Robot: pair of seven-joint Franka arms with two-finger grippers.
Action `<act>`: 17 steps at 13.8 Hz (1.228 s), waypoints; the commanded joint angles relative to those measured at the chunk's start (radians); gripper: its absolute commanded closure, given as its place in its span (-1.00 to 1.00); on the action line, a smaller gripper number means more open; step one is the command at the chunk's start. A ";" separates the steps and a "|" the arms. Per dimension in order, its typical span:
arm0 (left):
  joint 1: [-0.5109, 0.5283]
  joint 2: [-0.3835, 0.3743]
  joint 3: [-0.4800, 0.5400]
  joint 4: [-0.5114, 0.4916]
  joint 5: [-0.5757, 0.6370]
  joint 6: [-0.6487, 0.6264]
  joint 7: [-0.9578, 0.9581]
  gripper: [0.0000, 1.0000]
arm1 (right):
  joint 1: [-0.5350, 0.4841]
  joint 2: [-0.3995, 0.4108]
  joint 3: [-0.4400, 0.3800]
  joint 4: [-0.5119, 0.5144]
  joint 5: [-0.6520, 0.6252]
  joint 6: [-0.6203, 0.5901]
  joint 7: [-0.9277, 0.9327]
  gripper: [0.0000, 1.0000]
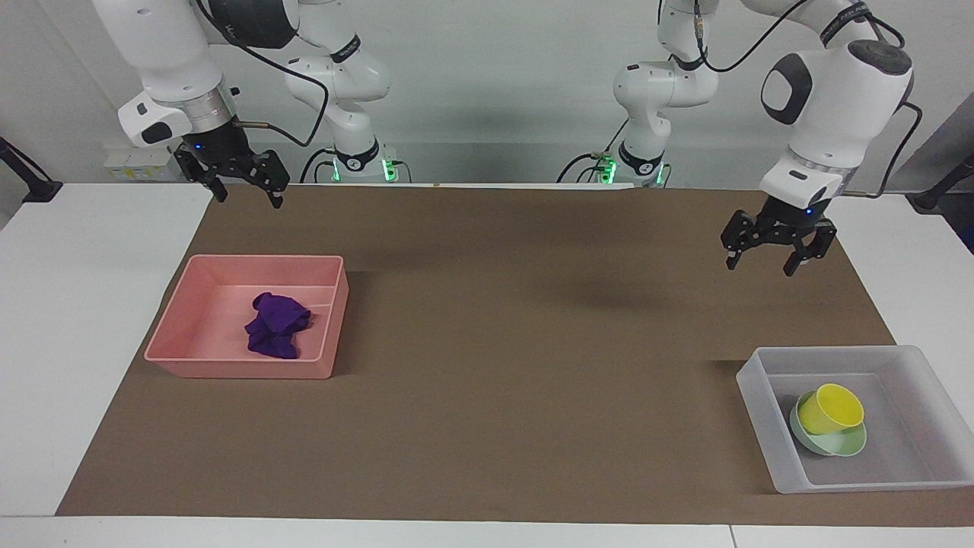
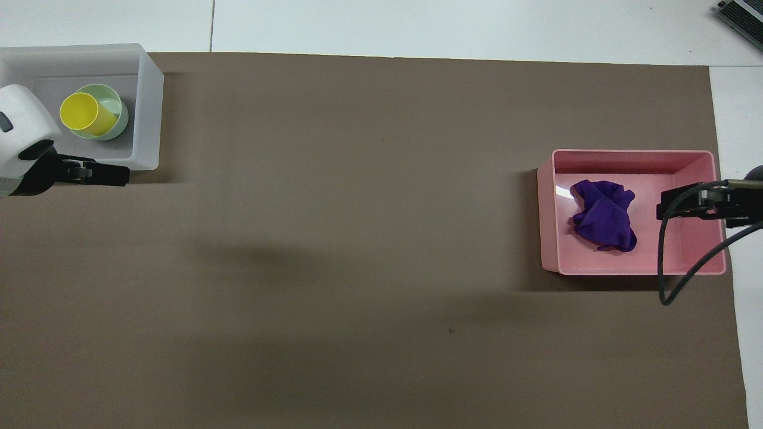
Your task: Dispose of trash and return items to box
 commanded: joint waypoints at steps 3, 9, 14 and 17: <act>-0.007 0.092 0.007 0.255 0.062 -0.262 0.023 -1.00 | -0.007 0.002 0.007 0.007 0.001 -0.011 0.007 -1.00; -0.007 0.022 0.007 0.166 0.054 -0.296 0.007 -1.00 | -0.010 0.002 0.007 0.006 0.001 -0.011 0.007 -1.00; 0.005 0.017 0.010 0.169 0.054 -0.304 -0.067 -1.00 | -0.015 0.000 0.007 0.003 0.001 -0.013 0.005 -1.00; 0.005 0.007 0.010 0.168 0.054 -0.319 -0.116 -1.00 | -0.015 -0.003 0.007 -0.002 0.001 -0.013 0.005 -1.00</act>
